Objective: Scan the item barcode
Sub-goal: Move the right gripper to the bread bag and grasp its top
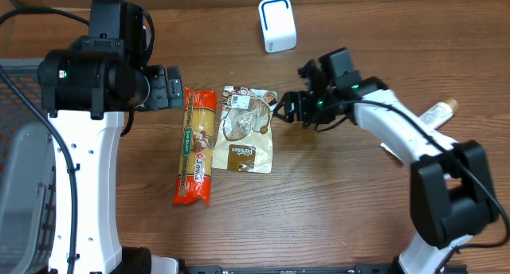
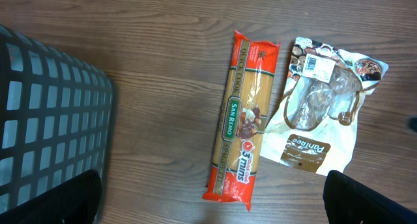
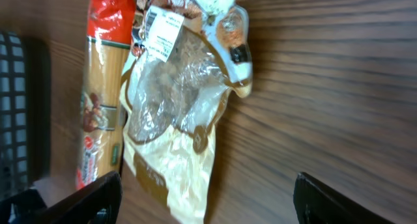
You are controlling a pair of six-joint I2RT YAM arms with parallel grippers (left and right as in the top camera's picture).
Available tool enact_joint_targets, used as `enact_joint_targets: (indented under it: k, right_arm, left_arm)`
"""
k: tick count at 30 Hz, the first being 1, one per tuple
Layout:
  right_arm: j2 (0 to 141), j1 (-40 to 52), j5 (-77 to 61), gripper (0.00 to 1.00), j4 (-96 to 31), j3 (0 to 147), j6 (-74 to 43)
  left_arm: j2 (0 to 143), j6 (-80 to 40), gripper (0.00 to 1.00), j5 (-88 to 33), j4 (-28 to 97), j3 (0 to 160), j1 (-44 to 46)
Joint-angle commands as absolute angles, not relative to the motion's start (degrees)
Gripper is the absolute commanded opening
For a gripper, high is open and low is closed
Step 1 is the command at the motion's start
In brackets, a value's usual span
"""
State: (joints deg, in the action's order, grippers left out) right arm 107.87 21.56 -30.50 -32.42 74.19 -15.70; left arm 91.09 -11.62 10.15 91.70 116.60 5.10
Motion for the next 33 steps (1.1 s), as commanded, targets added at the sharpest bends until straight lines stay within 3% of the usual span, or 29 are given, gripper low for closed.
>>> enact_joint_targets:
  k: [1, 7, 16, 22, 27, 30, 33]
  right_arm:
    - [111.8, 24.1, -29.1, 0.84, -29.9, 73.0, -17.2]
    - [117.9, 25.6, -29.7, 0.73, -24.3, 73.0, -21.3]
    - [120.6, 28.2, -32.8, 0.71, -19.8, 72.9, -28.2]
    - [120.8, 32.1, -22.9, 0.67, -17.0, 72.7, -40.6]
    - [122.7, 34.8, -21.0, 0.61, -11.7, 72.7, -42.0]
    - [125.5, 35.6, -21.0, 0.55, -10.1, 72.7, -42.3]
    - [127.9, 35.6, -21.9, 0.35, -9.6, 72.7, -43.7]
  left_arm:
    - [90.8, -12.0, 1.0, 10.9, 91.6, 116.6, 4.9]
    - [90.8, -12.0, 1.0, 10.9, 91.6, 116.6, 4.9]
    - [90.8, -12.0, 1.0, 10.9, 91.6, 116.6, 4.9]
    - [90.8, -12.0, 1.0, 10.9, 91.6, 116.6, 4.9]
    - [90.8, -12.0, 1.0, 10.9, 91.6, 116.6, 4.9]
    - [90.8, -12.0, 1.0, 10.9, 91.6, 116.6, 4.9]
    - [90.8, -12.0, 1.0, 10.9, 91.6, 116.6, 4.9]
